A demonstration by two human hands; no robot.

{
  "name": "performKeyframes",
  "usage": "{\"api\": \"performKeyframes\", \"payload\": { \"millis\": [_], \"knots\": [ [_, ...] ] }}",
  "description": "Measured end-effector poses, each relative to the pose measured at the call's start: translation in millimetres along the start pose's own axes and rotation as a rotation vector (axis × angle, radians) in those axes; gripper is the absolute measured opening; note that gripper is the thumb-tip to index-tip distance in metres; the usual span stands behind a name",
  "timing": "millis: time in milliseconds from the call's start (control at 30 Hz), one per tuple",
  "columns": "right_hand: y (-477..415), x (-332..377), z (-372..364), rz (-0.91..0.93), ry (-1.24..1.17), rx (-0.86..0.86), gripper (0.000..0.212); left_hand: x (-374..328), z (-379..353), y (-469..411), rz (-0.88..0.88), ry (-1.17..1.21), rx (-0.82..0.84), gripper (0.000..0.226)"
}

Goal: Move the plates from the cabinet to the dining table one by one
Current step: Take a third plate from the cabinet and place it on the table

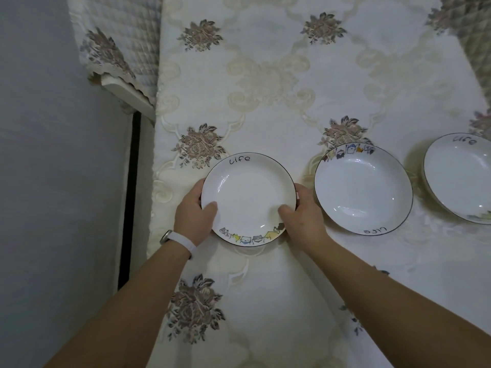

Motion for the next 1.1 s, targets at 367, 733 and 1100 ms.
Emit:
{"api": "performKeyframes", "payload": {
  "millis": [367,733,1100],
  "knots": [
    [44,10,27,0.036,0.154,-0.053,0.051,-26,18,26,-0.005,-0.1,-0.002,0.061],
    [147,38,87,0.294,0.564,-0.198,0.044,-110,-15,134,-0.627,-0.599,0.405,0.068],
    [273,6,138,0.211,0.839,-0.457,0.044,-149,-43,222,-1.083,-0.736,0.442,0.05]
  ]
}}
Point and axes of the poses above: each hand's wrist, its own y-axis away from the middle knuckle, its own z-axis out of the back of the hand, x = y × z, the point moved 8 cm from there along -y, towards the middle knuckle, and after that the axes turned 10 degrees about y, right-handed, at the moved point
